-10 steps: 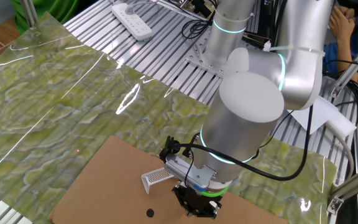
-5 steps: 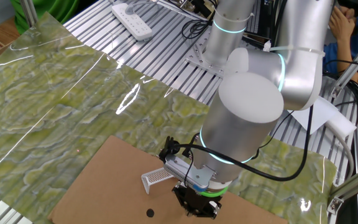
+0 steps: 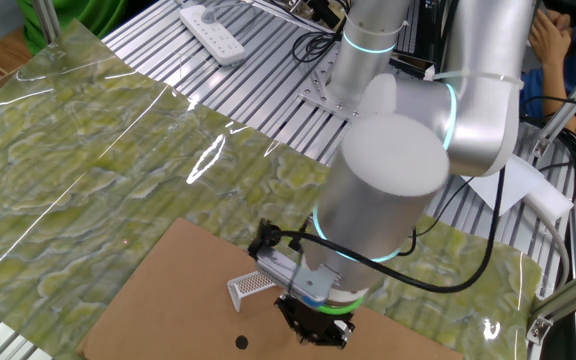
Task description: Push the soccer ball into the goal
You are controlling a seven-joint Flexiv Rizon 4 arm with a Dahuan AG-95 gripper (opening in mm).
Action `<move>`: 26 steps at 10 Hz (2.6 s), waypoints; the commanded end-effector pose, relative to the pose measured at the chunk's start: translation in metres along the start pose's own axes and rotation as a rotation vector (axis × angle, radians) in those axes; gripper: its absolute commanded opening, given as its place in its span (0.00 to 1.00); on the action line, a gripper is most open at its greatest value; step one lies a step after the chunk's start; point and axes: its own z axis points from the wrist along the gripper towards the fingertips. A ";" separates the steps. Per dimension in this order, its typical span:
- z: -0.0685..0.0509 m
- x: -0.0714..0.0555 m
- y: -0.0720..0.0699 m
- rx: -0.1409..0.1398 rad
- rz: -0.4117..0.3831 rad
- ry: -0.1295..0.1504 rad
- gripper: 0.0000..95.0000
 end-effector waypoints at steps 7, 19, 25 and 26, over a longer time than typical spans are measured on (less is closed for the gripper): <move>-0.056 0.028 -0.027 -0.021 0.013 0.020 0.00; -0.094 0.066 -0.093 0.029 -0.071 0.023 0.00; -0.103 0.084 -0.123 0.011 -0.027 0.017 0.00; -0.104 0.086 -0.124 0.012 -0.034 0.018 0.00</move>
